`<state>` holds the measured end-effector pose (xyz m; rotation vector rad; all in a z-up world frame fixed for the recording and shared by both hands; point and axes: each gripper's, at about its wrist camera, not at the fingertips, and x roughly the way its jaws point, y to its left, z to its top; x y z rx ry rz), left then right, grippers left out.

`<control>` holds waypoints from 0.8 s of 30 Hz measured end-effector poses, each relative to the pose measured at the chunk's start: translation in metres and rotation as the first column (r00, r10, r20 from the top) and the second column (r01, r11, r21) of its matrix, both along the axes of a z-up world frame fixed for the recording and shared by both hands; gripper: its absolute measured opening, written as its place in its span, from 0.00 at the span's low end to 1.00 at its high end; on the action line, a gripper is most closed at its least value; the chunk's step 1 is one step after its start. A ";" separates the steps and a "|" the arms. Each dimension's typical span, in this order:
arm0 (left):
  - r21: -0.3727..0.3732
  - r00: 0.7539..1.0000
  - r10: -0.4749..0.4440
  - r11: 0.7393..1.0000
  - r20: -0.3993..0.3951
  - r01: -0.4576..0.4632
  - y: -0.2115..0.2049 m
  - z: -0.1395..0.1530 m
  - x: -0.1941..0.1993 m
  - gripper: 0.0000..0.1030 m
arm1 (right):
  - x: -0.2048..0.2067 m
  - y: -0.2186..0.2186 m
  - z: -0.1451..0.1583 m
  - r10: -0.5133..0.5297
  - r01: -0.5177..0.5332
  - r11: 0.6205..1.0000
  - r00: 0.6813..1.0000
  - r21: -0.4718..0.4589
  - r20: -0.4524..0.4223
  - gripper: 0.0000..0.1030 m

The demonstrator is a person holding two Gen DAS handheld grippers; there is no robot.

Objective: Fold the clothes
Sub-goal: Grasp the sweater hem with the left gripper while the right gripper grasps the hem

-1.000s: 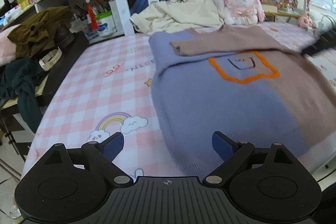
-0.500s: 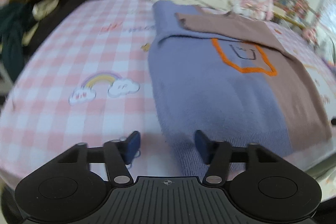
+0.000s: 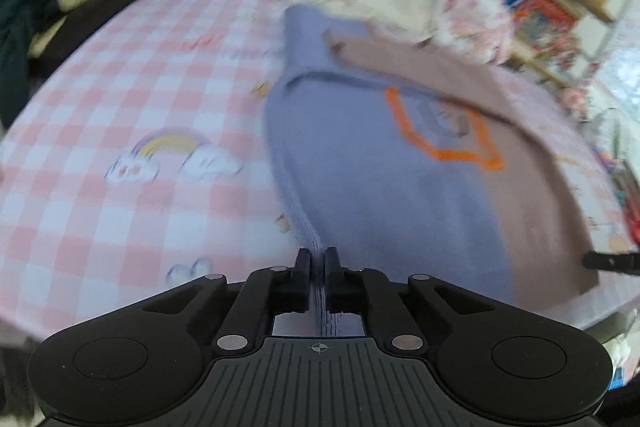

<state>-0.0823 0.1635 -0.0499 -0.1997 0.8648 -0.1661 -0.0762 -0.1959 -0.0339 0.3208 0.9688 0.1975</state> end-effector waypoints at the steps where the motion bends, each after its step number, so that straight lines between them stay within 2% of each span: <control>1: 0.007 1.000 -0.011 1.000 0.001 0.011 -0.002 0.002 0.001 0.06 | 0.001 -0.001 0.003 0.010 -0.010 0.999 1.000 0.037 0.007 0.09; 3: 0.014 1.000 -0.012 1.000 -0.017 0.012 -0.004 0.001 0.003 0.08 | 0.002 -0.003 0.008 0.026 -0.027 0.995 1.000 0.098 0.017 0.09; 5: -0.005 0.999 0.018 1.000 -0.049 -0.018 0.001 -0.003 0.005 0.12 | 0.007 -0.003 0.003 0.016 -0.015 0.997 1.000 0.070 -0.017 0.10; 8: -0.072 0.991 0.063 0.995 -0.119 -0.072 0.014 -0.011 0.006 0.14 | 0.008 -0.009 -0.006 -0.012 0.016 0.997 0.998 0.072 -0.063 0.15; 12: -0.161 0.980 0.063 0.983 -0.189 -0.094 0.025 -0.020 0.006 0.16 | 0.008 -0.017 -0.014 -0.033 0.042 0.994 0.995 0.097 -0.094 0.16; 18: -0.208 0.978 0.070 0.972 -0.196 -0.111 0.027 -0.024 0.009 0.16 | 0.011 -0.013 -0.021 -0.021 0.036 0.992 0.993 0.122 -0.120 0.17; 19: -0.208 0.978 0.071 0.972 -0.195 -0.112 0.026 -0.024 0.011 0.14 | 0.011 -0.011 -0.021 -0.015 0.030 0.992 0.992 0.119 -0.122 0.17; 20: -0.204 0.979 0.069 0.973 -0.191 -0.109 0.026 -0.023 0.011 0.07 | 0.012 -0.010 -0.022 -0.010 0.024 0.993 0.992 0.114 -0.123 0.15; 21: -0.198 0.980 0.066 0.975 -0.186 -0.104 0.025 -0.022 0.011 0.05 | 0.012 -0.009 -0.021 -0.010 0.021 0.995 0.993 0.100 -0.116 0.11; 24: -0.181 0.984 0.058 0.979 -0.171 -0.089 0.023 -0.018 0.012 0.04 | 0.008 -0.005 -0.007 -0.003 0.005 0.998 0.999 0.059 -0.039 0.11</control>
